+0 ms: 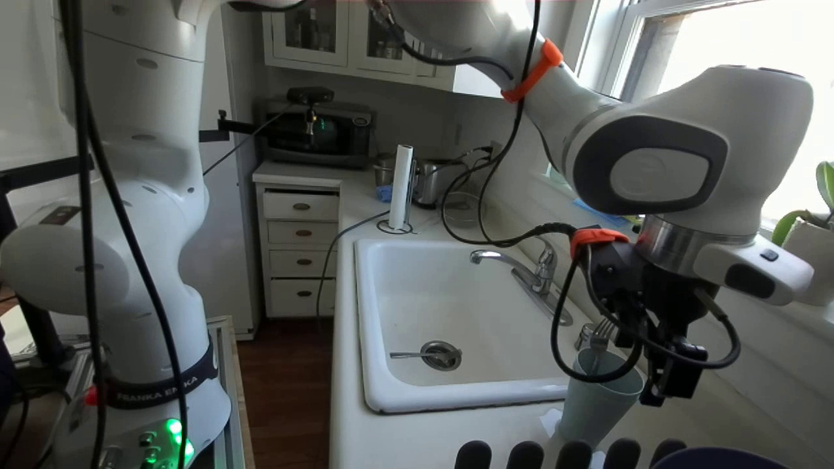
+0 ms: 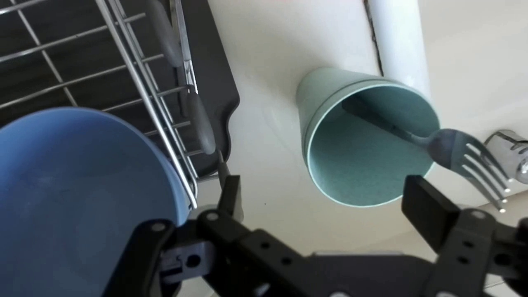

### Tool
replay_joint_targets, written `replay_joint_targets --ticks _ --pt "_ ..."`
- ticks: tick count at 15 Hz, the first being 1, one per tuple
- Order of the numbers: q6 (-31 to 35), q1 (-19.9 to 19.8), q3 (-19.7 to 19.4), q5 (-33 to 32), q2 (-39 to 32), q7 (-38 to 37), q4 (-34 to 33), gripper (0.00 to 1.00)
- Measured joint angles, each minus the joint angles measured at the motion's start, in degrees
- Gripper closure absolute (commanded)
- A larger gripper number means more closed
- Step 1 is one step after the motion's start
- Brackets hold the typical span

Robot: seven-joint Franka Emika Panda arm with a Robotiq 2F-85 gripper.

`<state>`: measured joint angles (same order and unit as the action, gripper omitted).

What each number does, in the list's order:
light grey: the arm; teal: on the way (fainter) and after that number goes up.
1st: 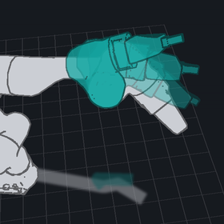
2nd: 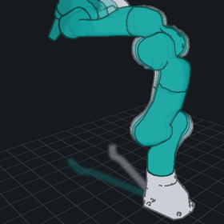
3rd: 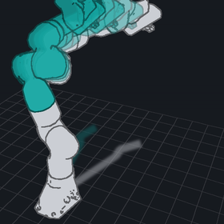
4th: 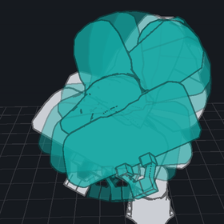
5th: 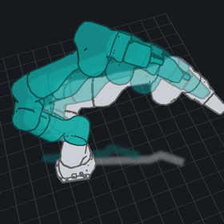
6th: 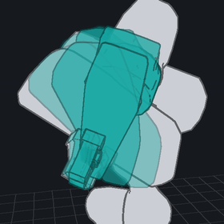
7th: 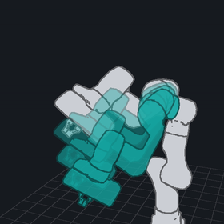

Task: Remove the blue bowl from the dish rack, put it on the side, put the cup inside the bowl and remove the folk from the cup and put it on the sink

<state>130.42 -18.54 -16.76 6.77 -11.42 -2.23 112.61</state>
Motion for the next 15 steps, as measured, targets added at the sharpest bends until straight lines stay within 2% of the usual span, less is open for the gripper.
replay_joint_targets --ticks 11,15 --pt "-6.2 -1.5 0.1 2.1 -7.6 -0.1 -7.6 0.00" --pt "-5.8 -1.4 -0.6 1.4 -7.8 -3.7 -10.7 0.00"
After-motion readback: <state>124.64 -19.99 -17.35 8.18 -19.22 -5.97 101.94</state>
